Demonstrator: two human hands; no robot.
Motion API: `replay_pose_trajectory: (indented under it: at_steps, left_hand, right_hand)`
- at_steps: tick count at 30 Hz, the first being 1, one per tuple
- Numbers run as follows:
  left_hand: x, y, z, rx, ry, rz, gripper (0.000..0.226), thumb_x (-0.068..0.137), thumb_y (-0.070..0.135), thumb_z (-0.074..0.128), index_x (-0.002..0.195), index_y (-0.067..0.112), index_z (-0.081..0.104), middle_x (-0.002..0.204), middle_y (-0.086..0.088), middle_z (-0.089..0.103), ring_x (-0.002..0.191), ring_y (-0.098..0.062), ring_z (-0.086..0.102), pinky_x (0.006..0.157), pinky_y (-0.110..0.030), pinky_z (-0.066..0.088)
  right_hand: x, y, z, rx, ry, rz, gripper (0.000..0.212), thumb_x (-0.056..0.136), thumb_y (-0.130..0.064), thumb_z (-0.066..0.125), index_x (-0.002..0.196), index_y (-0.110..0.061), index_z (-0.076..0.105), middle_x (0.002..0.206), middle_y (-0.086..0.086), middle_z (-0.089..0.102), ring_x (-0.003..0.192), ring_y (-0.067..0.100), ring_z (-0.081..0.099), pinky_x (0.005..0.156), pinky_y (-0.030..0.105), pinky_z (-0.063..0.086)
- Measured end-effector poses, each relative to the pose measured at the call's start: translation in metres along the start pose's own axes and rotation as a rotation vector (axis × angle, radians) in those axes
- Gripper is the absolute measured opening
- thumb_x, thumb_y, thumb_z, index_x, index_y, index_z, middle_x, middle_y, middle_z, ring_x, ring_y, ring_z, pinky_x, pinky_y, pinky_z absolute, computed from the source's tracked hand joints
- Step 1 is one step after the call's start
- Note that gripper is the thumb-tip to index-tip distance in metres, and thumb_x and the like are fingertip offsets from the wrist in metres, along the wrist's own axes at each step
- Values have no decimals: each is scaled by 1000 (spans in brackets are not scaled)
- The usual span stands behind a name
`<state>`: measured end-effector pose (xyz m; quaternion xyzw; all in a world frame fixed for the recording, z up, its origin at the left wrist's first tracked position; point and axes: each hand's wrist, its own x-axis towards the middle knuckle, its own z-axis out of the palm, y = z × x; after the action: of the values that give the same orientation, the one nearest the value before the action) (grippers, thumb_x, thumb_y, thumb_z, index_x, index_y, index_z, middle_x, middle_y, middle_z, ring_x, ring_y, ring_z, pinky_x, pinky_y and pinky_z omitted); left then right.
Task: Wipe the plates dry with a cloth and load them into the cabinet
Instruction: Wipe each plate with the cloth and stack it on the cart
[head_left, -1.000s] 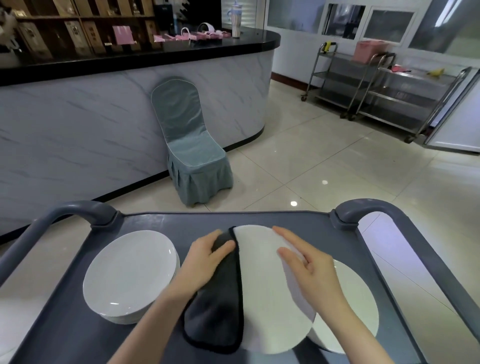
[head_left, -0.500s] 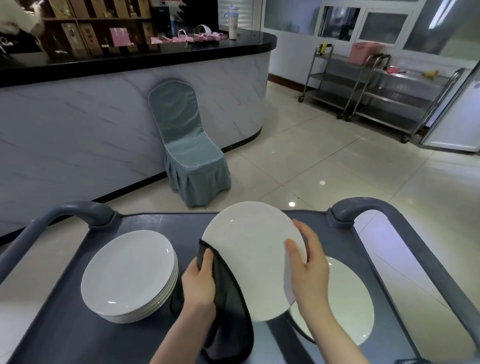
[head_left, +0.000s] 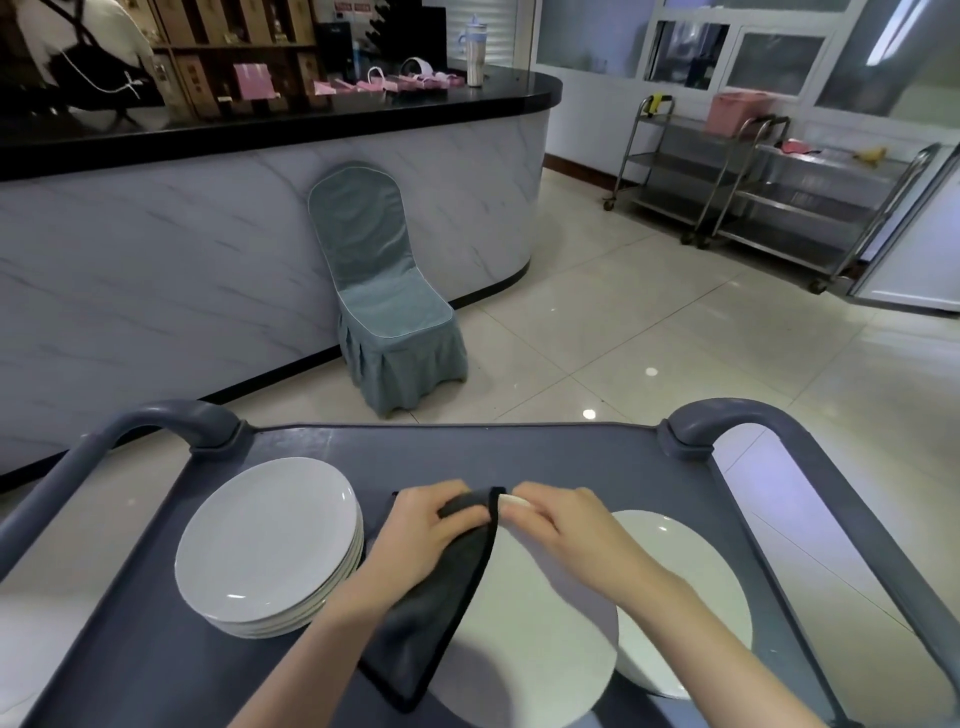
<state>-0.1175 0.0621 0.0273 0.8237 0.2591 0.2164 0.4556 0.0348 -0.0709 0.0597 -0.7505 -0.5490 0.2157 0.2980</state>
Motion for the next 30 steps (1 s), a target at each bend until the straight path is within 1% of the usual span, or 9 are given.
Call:
replay_pose_trajectory:
  at_steps: [3, 6, 9, 12, 14, 19, 22, 26, 30]
  left_hand:
    - [-15, -12, 8, -61, 24, -89, 31, 91, 19, 67, 65, 11, 50, 58, 9, 47, 58, 0, 39, 57, -18, 33]
    - [-26, -24, 14, -190, 219, -253, 29, 95, 18, 61, 68, 11, 54, 60, 7, 55, 60, -2, 46, 57, -16, 38]
    - [-32, -31, 22, -341, 328, -406, 22, 98, 20, 57, 85, 3, 60, 78, -13, 66, 72, -13, 55, 69, -25, 47]
    - [-25, -26, 11, -227, 273, -309, 23, 97, 23, 58, 75, 30, 58, 71, 8, 64, 66, -3, 52, 66, -18, 44]
    - [-16, -17, -6, -80, 206, -203, 27, 95, 26, 59, 71, 35, 52, 67, 15, 60, 62, 1, 49, 60, -13, 41]
    - [1, 8, -26, 150, -49, 2, 21, 92, 33, 65, 77, 43, 53, 74, 21, 63, 71, 3, 56, 68, -16, 44]
    - [-5, 10, -21, 68, -48, -1, 12, 93, 32, 63, 82, 31, 59, 78, 13, 65, 75, -2, 58, 73, -21, 47]
    - [-28, -6, 1, -188, 292, -248, 23, 98, 19, 58, 82, 3, 55, 74, -12, 60, 66, -6, 48, 64, -22, 42]
    - [-33, -15, 12, -328, 381, -445, 30, 98, 20, 57, 75, 1, 53, 65, 1, 56, 67, -14, 48, 59, -22, 41]
  right_hand:
    - [-4, 2, 12, 82, 14, -16, 37, 100, -39, 56, 63, -37, 48, 62, -12, 48, 62, 7, 41, 63, 23, 35]
    - [-8, 9, 5, 204, 152, 19, 29, 99, -29, 59, 72, -21, 60, 69, -3, 56, 64, 2, 43, 67, 23, 38]
    - [-16, 11, -2, 362, 361, 108, 23, 99, -24, 59, 78, -21, 68, 77, -11, 67, 70, 1, 53, 67, 12, 41]
    - [-23, 6, 3, 364, 367, 121, 23, 101, -23, 57, 85, -37, 68, 87, -18, 70, 78, -2, 59, 70, 7, 42]
    - [-25, 5, 4, 346, 363, 104, 23, 101, -25, 56, 86, -41, 64, 84, -17, 67, 75, 1, 57, 68, 8, 41]
    - [-16, -6, 5, 116, 231, -1, 11, 101, -31, 56, 92, -30, 63, 73, -7, 62, 68, 14, 53, 71, 25, 45]
    - [-16, -7, 1, 103, 248, -41, 13, 100, -26, 58, 92, -21, 68, 82, -10, 67, 75, 15, 59, 75, 25, 46]
    - [-21, -1, -10, 309, 431, 71, 18, 99, -23, 61, 84, -26, 70, 83, -19, 70, 76, -2, 60, 70, 7, 42]
    - [-23, -2, 2, 449, 531, 196, 33, 99, -18, 60, 70, -32, 65, 72, -15, 66, 66, -3, 54, 64, 7, 42]
